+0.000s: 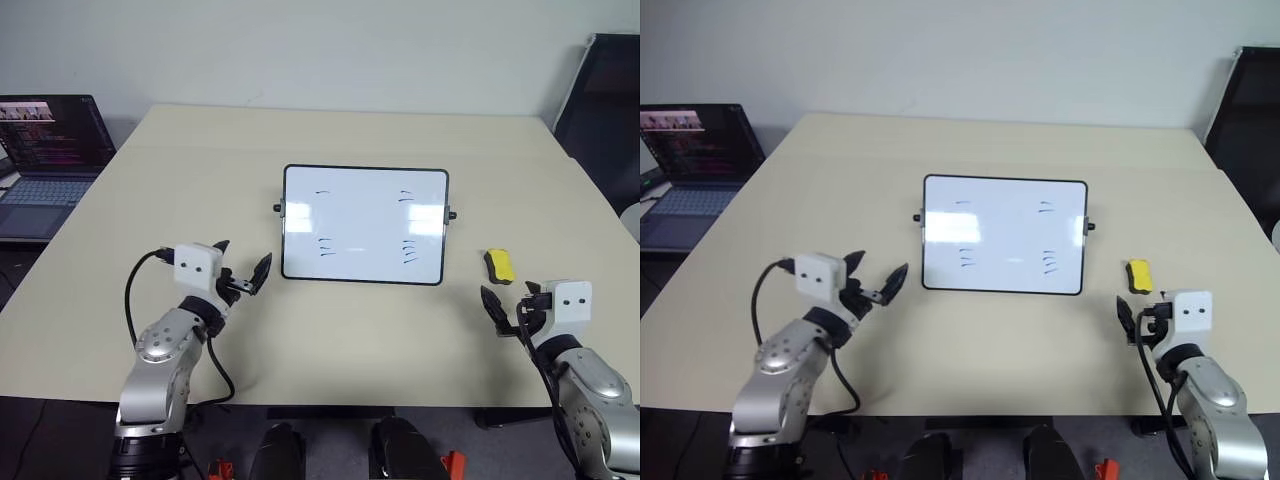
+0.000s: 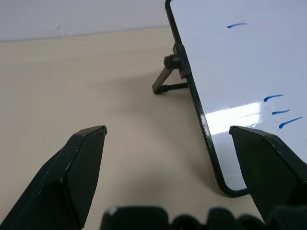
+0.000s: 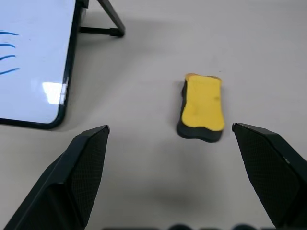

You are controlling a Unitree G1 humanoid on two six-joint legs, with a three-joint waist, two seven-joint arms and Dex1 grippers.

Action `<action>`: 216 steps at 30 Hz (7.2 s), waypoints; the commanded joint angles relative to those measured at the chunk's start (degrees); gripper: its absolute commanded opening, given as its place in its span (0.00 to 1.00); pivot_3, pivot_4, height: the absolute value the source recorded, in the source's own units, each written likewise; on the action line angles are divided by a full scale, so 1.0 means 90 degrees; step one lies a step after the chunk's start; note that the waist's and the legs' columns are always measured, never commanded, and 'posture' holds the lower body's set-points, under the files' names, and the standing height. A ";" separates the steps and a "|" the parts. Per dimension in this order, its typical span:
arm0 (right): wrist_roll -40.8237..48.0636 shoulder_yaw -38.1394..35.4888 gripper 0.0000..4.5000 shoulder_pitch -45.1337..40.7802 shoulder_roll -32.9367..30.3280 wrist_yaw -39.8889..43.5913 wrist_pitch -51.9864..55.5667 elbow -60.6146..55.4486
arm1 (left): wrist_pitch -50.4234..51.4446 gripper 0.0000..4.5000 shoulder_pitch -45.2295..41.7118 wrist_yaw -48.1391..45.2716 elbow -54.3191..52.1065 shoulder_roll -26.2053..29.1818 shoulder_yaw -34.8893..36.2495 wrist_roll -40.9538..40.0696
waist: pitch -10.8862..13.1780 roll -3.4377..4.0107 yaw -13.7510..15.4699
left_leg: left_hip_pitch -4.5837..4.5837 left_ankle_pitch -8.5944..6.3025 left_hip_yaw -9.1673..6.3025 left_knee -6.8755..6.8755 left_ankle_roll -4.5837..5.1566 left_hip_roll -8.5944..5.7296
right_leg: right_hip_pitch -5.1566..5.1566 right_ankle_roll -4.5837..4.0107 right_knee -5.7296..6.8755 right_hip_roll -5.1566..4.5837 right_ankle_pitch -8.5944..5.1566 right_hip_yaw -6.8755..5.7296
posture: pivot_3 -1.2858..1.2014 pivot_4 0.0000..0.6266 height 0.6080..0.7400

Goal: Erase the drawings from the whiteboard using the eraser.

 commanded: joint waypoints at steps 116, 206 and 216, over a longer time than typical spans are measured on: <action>-0.2706 0.3451 0.24 -0.4421 -0.0230 0.0633 0.0904 0.2295 | 0.1180 1.00 -0.2905 -0.2210 0.0438 0.0772 -0.1398 -0.0448 | 0.0001 0.0002 -0.0006 | -0.0003 0.0007 -0.0023 0.0035 0.0011 0.0009 | 0.0008 0.0012 0.0026 0.0022 0.0018 -0.0004 | 0.52 0.24 1.00; -0.3643 0.3837 0.23 -0.2812 -0.2098 0.2309 -0.1184 0.1238 | 0.1309 1.00 -0.1543 -0.3641 -0.0652 0.1733 -0.1449 -0.1187 | 0.0005 -0.0001 -0.0005 | 0.0000 0.0000 -0.0023 0.0011 0.0004 0.0010 | 0.0004 -0.0001 0.0019 0.0020 -0.0006 -0.0009 | 0.52 0.24 1.00; -0.4161 0.3453 0.23 -0.3289 -0.1562 0.1320 -0.1441 0.1665 | 0.1190 1.00 -0.1146 -0.3816 -0.0525 0.1908 -0.1376 -0.1127 | 0.0006 -0.0002 -0.0033 | -0.0002 0.0002 -0.0013 0.0060 0.0006 0.0009 | 0.0004 -0.0002 0.0026 0.0020 0.0015 0.0005 | 0.52 0.24 1.00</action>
